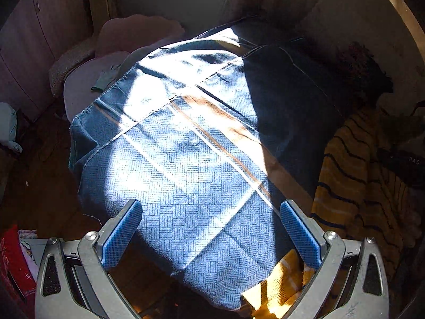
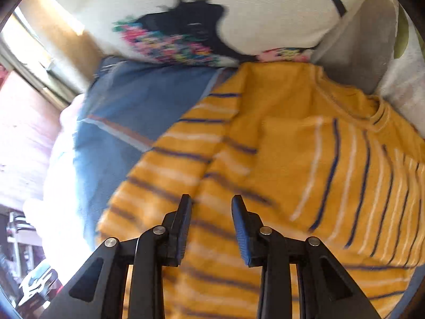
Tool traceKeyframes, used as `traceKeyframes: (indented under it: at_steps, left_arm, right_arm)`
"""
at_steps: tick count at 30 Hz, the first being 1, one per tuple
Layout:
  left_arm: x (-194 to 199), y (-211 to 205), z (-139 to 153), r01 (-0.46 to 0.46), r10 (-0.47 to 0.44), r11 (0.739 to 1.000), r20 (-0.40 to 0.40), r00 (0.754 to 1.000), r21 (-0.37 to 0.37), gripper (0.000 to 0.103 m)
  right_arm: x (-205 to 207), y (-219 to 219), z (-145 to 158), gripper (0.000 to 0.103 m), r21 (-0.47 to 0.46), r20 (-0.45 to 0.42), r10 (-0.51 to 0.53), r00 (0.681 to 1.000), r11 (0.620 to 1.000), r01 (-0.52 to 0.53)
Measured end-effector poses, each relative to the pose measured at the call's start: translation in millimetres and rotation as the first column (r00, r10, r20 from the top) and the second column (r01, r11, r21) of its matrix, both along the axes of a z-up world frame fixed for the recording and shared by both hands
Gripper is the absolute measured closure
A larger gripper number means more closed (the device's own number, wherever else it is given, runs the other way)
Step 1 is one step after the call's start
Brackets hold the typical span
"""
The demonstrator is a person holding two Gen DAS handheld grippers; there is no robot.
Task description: Fold small clothes
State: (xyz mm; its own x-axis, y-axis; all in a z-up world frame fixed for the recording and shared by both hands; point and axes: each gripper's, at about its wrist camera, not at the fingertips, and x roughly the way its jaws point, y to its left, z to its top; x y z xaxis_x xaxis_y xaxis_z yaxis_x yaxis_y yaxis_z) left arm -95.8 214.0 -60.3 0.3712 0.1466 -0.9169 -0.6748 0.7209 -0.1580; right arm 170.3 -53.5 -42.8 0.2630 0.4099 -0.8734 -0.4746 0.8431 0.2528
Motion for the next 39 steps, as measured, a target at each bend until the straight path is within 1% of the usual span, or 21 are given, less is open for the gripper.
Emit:
traceKeyframes:
  at_steps: [4, 6, 8, 9, 10, 12, 13, 14, 15, 17, 20, 21, 24, 25, 27, 29, 30, 31, 33, 35, 39]
  left_arm:
    - [5, 12, -2, -0.014, 0.014, 1.000, 0.001, 1.000, -0.008, 0.000]
    - [6, 15, -3, -0.018, 0.018, 1.000, -0.002, 1.000, -0.007, 0.000]
    - [7, 17, -5, -0.019, 0.019, 1.000, -0.004, 1.000, -0.008, 0.000]
    - [7, 18, -5, -0.019, 0.019, 1.000, -0.005, 1.000, -0.011, 0.000]
    - [7, 19, -6, -0.018, 0.018, 1.000, -0.004, 1.000, -0.016, 0.000]
    - [6, 19, -5, -0.018, 0.018, 1.000, 0.000, 1.000, -0.019, 0.000]
    - [4, 19, -4, -0.020, 0.020, 1.000, 0.002, 1.000, -0.015, 0.000]
    - [3, 20, -3, -0.024, 0.024, 1.000, 0.004, 1.000, -0.010, 0.000]
    - [-2, 21, 0, -0.028, 0.028, 1.000, 0.007, 1.000, -0.007, 0.000]
    - [-9, 25, 2, -0.045, 0.046, 0.999, 0.013, 0.999, -0.003, 0.000]
    - [-23, 34, 6, -0.080, 0.080, 0.997, 0.025, 0.996, 0.005, 0.000]
    - [-28, 37, 6, -0.092, 0.091, 0.996, 0.027, 0.995, 0.008, 0.000]
    - [-42, 44, 5, -0.124, 0.124, 0.992, 0.023, 0.992, 0.007, 0.000]
    - [-46, 46, 4, -0.135, 0.135, 0.991, 0.022, 0.991, 0.004, 0.000]
    - [-55, 49, 2, -0.151, 0.151, 0.989, 0.023, 0.988, -0.001, 0.000]
    - [-61, 51, -1, -0.160, 0.160, 0.987, 0.023, 0.987, -0.007, 0.000]
    - [-62, 52, -3, -0.163, 0.163, 0.987, 0.022, 0.986, -0.013, 0.000]
    - [-63, 53, -5, -0.165, 0.165, 0.986, 0.020, 0.986, -0.021, 0.000]
    - [-62, 55, -8, -0.166, 0.167, 0.985, 0.022, 0.986, -0.042, 0.000]
    - [-58, 57, -8, -0.168, 0.169, 0.985, 0.031, 0.985, -0.050, 0.000]
    - [-50, 62, -10, -0.165, 0.168, 0.985, 0.035, 0.985, -0.058, 0.000]
  right_arm:
    - [-62, 15, -10, 0.068, 0.067, -0.109, 0.146, 0.983, 0.988, -0.139]
    - [-87, 19, -21, 0.068, 0.063, -0.148, 0.204, 0.968, 0.979, -0.196]
    - [-107, 29, -34, 0.068, 0.009, -0.152, 0.228, 0.962, 0.973, -0.229]
    - [-112, 33, -40, 0.068, -0.058, -0.131, 0.219, 0.967, 0.972, -0.228]
    - [-114, 36, -46, 0.068, -0.105, -0.106, 0.204, 0.973, 0.971, -0.215]
    - [-112, 42, -47, 0.067, -0.110, -0.083, 0.177, 0.981, 0.976, -0.186]
    - [-108, 47, -45, 0.071, -0.101, -0.077, 0.178, 0.981, 0.978, -0.185]
    - [-103, 58, -44, 0.087, -0.090, -0.081, 0.187, 0.979, 0.977, -0.194]
    - [-97, 69, -43, 0.092, -0.081, -0.083, 0.199, 0.976, 0.975, -0.205]
    - [-84, 97, -40, 0.094, -0.054, -0.088, 0.216, 0.972, 0.974, -0.221]
    - [-79, 154, -26, 0.094, -0.016, -0.046, 0.263, 0.964, 0.965, -0.264]
    - [-74, 176, -19, 0.094, 0.019, -0.037, 0.286, 0.958, 0.958, -0.285]
    - [-64, 230, -11, 0.085, 0.123, -0.067, 0.326, 0.943, 0.941, -0.316]
    - [-62, 241, -7, 0.078, 0.152, -0.073, 0.331, 0.941, 0.936, -0.317]
    - [-63, 248, 3, 0.073, 0.198, -0.067, 0.340, 0.938, 0.926, -0.322]
    - [-65, 238, 14, 0.058, 0.210, -0.042, 0.344, 0.938, 0.921, -0.329]
    - [-68, 234, 13, 0.054, 0.186, -0.027, 0.336, 0.942, 0.927, -0.325]
    - [-72, 231, 9, 0.053, 0.134, -0.022, 0.330, 0.944, 0.936, -0.325]
    - [-83, 220, -13, 0.053, 0.055, -0.039, 0.350, 0.936, 0.936, -0.347]
    - [-97, 205, -45, 0.053, 0.006, -0.075, 0.370, 0.926, 0.929, -0.371]
    - [-126, 176, -83, 0.053, 0.018, -0.168, 0.390, 0.906, 0.920, -0.392]
